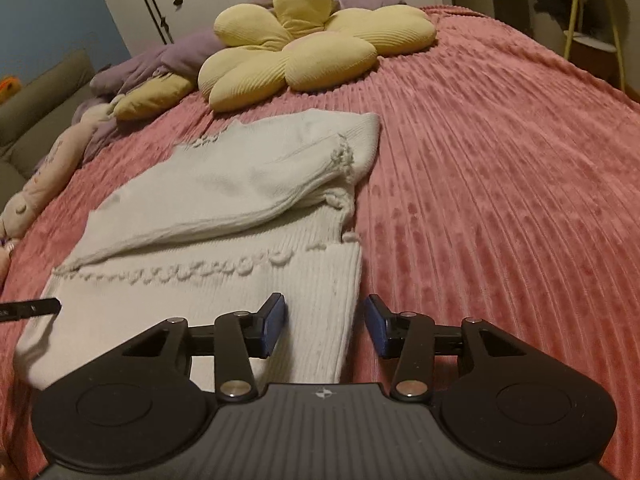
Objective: Fold small clothes
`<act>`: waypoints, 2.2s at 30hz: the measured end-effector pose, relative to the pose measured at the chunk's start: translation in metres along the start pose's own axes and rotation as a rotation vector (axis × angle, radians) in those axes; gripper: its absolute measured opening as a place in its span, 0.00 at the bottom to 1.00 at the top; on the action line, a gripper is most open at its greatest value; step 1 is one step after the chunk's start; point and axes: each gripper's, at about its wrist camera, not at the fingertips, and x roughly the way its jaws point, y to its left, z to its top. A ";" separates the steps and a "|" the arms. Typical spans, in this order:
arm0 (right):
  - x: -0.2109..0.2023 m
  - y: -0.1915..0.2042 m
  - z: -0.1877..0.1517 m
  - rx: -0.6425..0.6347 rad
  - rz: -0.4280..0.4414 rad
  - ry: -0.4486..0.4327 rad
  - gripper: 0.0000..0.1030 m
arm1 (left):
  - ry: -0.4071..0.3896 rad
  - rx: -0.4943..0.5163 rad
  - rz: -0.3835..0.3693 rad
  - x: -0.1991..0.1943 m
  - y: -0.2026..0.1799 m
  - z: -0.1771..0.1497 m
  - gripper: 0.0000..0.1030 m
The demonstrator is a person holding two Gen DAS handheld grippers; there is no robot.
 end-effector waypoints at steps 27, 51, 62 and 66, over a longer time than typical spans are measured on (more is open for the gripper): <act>-0.037 0.048 0.024 -0.268 -0.114 -0.188 0.07 | -0.192 0.092 -0.090 -0.052 -0.024 0.039 0.09; 0.067 0.042 0.068 -0.208 -0.113 -0.042 0.13 | -0.033 0.017 0.011 0.053 0.009 0.071 0.29; 0.038 0.073 0.089 -0.361 -0.144 -0.192 0.07 | -0.206 0.094 -0.022 0.009 -0.006 0.107 0.10; 0.057 0.081 0.123 -0.369 -0.184 -0.229 0.07 | -0.263 0.103 0.032 0.020 -0.012 0.145 0.10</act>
